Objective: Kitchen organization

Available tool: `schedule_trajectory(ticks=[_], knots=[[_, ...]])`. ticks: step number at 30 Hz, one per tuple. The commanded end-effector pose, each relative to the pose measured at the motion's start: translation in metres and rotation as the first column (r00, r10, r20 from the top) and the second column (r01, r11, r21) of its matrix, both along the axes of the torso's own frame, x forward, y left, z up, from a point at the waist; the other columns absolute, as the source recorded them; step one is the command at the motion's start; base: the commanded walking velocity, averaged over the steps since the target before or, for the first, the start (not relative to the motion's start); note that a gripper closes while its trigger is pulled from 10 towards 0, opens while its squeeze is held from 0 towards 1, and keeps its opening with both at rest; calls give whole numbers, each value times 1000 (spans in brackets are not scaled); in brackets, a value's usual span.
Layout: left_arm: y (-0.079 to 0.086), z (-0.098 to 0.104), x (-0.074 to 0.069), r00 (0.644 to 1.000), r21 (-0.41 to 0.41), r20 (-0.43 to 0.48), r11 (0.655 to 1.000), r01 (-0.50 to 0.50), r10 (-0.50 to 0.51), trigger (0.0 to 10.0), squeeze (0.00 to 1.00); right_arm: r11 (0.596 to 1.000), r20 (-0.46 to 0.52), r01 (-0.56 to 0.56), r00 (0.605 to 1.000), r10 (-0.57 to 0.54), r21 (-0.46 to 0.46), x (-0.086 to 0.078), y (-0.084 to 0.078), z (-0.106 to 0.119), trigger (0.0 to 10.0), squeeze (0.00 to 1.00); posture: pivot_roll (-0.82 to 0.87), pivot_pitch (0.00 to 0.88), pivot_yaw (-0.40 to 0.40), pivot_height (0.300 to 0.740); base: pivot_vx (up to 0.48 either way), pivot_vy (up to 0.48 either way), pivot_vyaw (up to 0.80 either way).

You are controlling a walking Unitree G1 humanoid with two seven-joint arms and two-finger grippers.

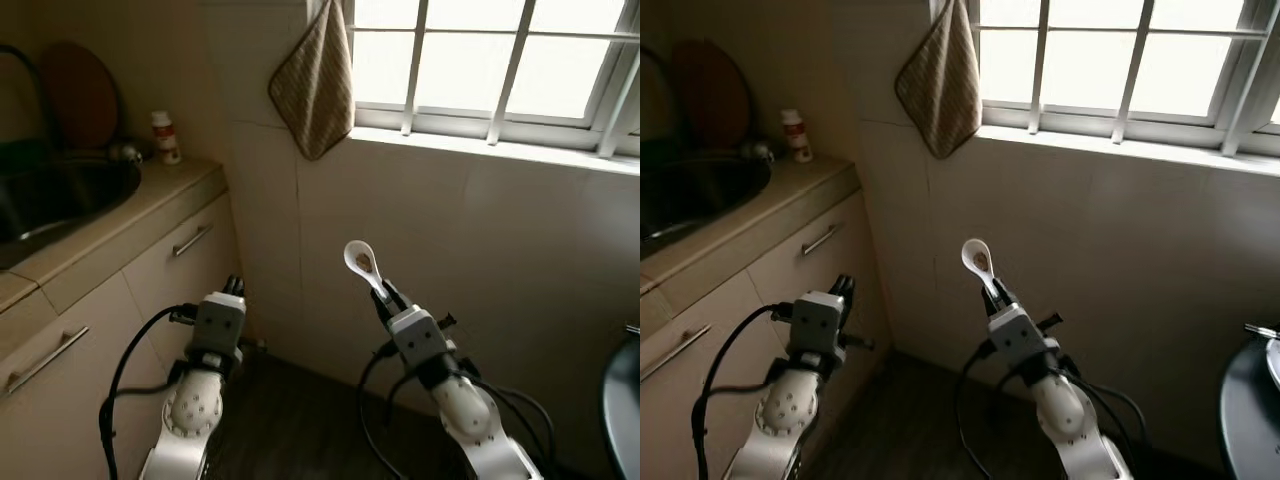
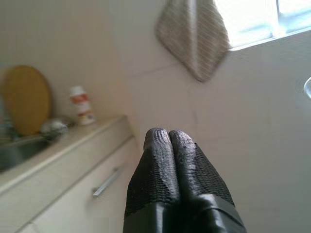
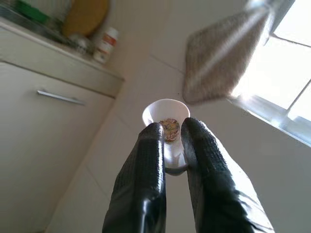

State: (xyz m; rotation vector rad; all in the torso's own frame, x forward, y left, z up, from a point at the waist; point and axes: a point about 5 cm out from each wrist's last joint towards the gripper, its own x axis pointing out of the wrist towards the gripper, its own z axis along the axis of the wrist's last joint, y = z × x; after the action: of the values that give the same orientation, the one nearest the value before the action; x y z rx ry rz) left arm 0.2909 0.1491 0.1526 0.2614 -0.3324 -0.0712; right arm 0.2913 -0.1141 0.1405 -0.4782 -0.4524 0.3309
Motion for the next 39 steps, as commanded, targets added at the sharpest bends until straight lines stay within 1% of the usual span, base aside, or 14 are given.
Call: schedule_trajectory(ticks=[1,5,9,14,24,28,34,39], knots=[[8,6,0,1000,-5,25,1000,-18,19,10000,0,998,67,-61,996,62,-8,-2,16,13,0,0,37,0,-21,740,274,0,800],[6,7,1,1000,-8,26,1000,-12,12,10000,0,997,73,-71,995,71,7,1,21,17,0,0,32,0,-15,740,307,0,800],[-1,11,3,999,-17,36,1000,7,-7,10000,0,996,94,-80,993,76,39,8,25,27,0,0,38,0,-16,740,358,0,800],[-1,13,4,999,-17,39,1000,11,-10,10000,0,997,90,-72,994,69,38,15,25,28,0,0,42,0,-18,740,345,0,800],[-3,18,5,998,-14,59,1000,21,-20,10000,0,993,122,-97,988,89,61,22,33,41,0,0,48,0,-23,740,302,0,800],[-4,18,5,998,-8,56,1000,28,-28,10000,0,992,128,-108,987,99,65,24,36,43,0,0,47,0,-22,740,0,0,800],[-6,19,5,998,-7,60,999,31,-31,10000,0,992,119,-104,988,95,72,25,34,42,0,0,48,0,-23,740,0,0,800],[-6,18,5,998,-8,56,999,31,-30,10000,0,992,99,-87,992,77,97,27,31,40,0,0,44,0,-20,740,0,0,800]])
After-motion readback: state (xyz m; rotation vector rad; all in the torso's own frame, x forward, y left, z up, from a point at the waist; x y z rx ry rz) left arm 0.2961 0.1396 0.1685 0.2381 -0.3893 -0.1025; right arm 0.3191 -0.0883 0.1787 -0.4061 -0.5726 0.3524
